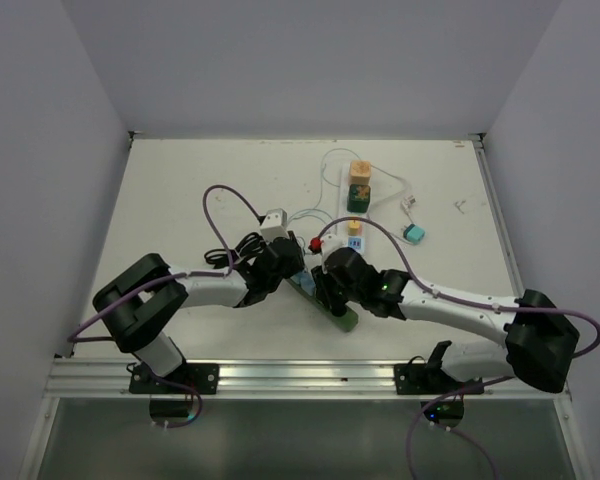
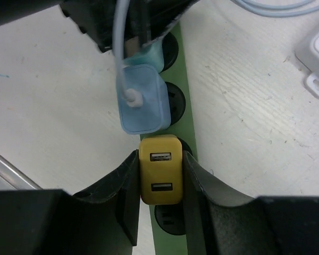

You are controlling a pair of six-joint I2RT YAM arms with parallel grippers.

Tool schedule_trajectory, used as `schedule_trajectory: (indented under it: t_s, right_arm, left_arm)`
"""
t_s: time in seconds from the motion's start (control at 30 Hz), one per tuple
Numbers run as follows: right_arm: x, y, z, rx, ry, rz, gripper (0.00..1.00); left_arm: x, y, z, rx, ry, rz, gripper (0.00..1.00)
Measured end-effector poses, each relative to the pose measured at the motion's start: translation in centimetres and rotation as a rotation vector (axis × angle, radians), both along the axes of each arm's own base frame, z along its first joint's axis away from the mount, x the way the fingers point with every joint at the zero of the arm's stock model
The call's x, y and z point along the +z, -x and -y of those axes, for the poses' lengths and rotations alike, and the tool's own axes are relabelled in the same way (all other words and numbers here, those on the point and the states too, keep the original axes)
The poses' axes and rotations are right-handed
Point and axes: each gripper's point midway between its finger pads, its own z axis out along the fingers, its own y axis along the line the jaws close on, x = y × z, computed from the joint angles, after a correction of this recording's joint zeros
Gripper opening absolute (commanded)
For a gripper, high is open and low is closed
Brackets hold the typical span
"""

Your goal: Pull the plug off the socket

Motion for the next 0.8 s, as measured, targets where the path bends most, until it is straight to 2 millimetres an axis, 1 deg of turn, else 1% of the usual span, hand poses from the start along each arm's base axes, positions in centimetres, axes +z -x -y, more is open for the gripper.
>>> schedule_trajectory:
  t_s: [0.13, 0.27, 0.47, 0.57, 0.67, 0.73, 0.8]
  right_arm:
    - [0.1, 1.1, -1.5, 0.019, 0.112, 0.107, 0.00]
    - [0.2, 0.9, -1.5, -0.028, 0.142, 0.155, 0.00]
    - [0.2, 0.7, -1.3, -0.049, 0.150, 0.167, 0.00]
    - [0.0, 0.3, -1.0, -0.060, 0.106, 0.119, 0.00]
    - [0.0, -0.7, 0.4, -0.088, -0.016, 0.028, 0.00]
    - [0.3, -0.9, 0.6, -0.076, -0.062, -0.007, 0.00]
    - [0.3, -0.7, 0.5, -0.054, -0.071, -0.022, 0.00]
  left_arm:
    - [-0.3, 0.2, -0.4, 0.000, -0.025, -0.011, 0.00]
    - [-0.4, 0.0, -0.4, 0.006, -0.024, -0.014, 0.00]
    - [-0.4, 0.0, -0.4, 0.007, -0.025, -0.015, 0.00]
    - [-0.4, -0.1, -0.5, 0.010, -0.027, -0.013, 0.00]
    - [0.0, -0.3, -0.1, 0.011, -0.007, 0.002, 0.00]
    - [0.2, -0.3, 0.1, 0.008, 0.002, 0.008, 0.00]
    - [0.2, -0.3, 0.1, 0.007, 0.001, 0.009, 0.00]
